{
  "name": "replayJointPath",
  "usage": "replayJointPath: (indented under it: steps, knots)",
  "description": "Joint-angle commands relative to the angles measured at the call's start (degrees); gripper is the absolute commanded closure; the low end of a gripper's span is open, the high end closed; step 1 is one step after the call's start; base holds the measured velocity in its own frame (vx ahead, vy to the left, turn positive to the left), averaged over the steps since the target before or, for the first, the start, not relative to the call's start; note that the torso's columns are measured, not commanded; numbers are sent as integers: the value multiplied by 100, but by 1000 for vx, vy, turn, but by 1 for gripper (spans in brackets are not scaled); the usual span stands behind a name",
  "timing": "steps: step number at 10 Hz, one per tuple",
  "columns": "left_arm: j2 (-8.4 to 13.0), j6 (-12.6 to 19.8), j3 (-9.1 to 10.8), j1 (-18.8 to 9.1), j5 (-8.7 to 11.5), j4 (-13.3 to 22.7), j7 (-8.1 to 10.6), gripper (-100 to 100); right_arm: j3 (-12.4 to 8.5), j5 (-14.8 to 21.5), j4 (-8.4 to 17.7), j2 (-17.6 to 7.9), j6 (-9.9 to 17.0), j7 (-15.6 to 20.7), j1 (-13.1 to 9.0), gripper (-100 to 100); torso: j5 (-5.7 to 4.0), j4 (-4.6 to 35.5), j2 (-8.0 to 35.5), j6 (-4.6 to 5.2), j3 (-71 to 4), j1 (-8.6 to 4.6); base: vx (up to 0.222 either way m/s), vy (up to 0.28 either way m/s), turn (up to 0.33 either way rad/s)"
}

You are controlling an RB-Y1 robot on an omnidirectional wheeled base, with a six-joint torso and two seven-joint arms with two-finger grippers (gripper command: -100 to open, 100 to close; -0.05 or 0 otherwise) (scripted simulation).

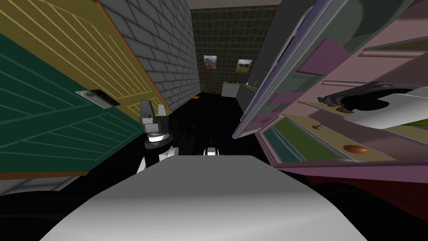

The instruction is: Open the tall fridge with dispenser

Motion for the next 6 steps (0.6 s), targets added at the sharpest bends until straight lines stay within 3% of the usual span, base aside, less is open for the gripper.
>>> replayJointPath:
  steps: [1,6]
  knots:
    - [0,0,0,0,0,0,0,0,-150,-220,11,-256,96,76,85,-100,0,-1,-3,1,-2,-1,-8,-20,-36]
    - [0,0,0,0,0,0,0,0,-641,-868,-84,-999,473,307,357,-100,-4,0,2,-1,1,-10,-9,-32,-105]
